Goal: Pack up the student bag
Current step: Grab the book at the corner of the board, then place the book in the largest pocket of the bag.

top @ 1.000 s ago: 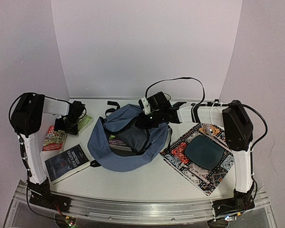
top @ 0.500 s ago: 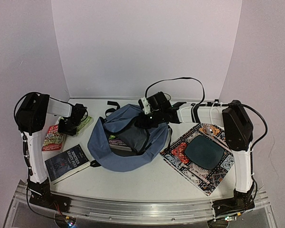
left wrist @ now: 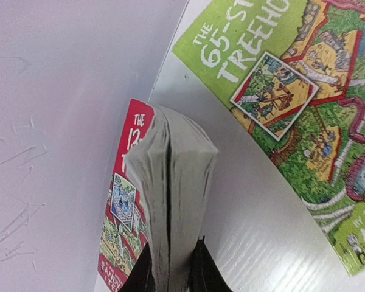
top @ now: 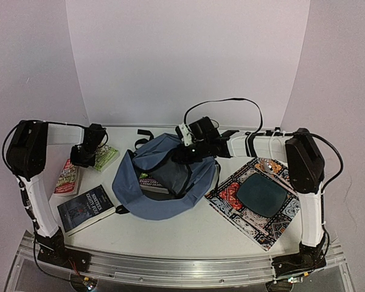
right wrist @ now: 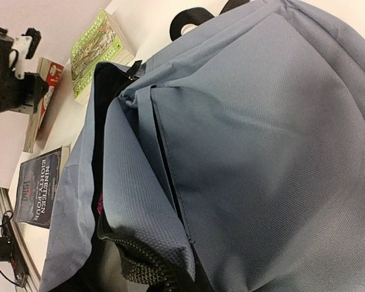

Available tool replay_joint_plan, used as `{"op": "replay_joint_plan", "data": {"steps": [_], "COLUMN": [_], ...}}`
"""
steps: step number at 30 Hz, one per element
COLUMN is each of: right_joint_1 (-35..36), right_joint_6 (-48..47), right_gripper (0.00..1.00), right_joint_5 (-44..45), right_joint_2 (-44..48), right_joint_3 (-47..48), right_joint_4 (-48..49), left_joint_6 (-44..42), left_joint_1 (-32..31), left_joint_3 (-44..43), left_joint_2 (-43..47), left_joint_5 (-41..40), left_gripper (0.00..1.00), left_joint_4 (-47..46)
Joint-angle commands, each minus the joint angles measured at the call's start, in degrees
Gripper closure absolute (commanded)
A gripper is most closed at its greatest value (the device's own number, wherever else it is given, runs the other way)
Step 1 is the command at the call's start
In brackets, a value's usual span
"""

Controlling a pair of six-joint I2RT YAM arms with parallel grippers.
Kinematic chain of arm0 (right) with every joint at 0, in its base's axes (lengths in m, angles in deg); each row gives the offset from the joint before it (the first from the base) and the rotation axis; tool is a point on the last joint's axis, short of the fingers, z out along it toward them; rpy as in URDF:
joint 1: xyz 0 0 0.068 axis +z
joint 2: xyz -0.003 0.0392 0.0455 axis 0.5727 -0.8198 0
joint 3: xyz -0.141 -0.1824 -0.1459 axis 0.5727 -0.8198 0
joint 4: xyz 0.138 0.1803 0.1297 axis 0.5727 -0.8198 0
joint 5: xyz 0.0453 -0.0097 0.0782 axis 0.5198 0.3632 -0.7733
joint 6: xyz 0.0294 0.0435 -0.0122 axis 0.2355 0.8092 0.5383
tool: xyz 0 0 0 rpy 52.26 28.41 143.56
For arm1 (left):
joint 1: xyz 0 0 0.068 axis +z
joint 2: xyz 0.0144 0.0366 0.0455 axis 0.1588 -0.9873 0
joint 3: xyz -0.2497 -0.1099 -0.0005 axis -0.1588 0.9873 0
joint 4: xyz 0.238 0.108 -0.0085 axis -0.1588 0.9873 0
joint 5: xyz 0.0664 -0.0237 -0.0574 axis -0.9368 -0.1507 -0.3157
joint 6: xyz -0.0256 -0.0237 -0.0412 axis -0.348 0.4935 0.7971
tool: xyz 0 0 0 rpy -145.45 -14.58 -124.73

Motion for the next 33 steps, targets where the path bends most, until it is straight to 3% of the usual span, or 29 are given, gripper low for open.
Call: {"op": "replay_joint_plan", "data": {"steps": [1,19,26,33], "right_joint_1": [0.6,2.6,2.7,3.4], "right_joint_6": [-3.5,-9.6,-7.9,-6.9], "right_gripper": [1.00,1.00,1.00,1.00], "right_joint_5": [-0.8,4.8,3.4,2.2], "right_joint_2": [5.3,11.0,9.7,9.3], "right_joint_3": [3.7,7.7,9.4,9.4], "right_joint_4": [1.3,5.1,5.5,5.7], "left_joint_6": [3.3,18.0,22.5,19.1], "left_joint_1": [-4.5,-32.7,-42.7,-45.2], "left_joint_3": [-2.6,-4.5,-10.0,-17.3], "left_joint_2": [7.0,19.2,15.1,7.0], "left_joint_5": [2.5,16.1,13.7,7.7], "left_gripper": [1.00,1.00,1.00,1.00], "left_joint_4": [7.1,20.1,20.0,19.5]}}
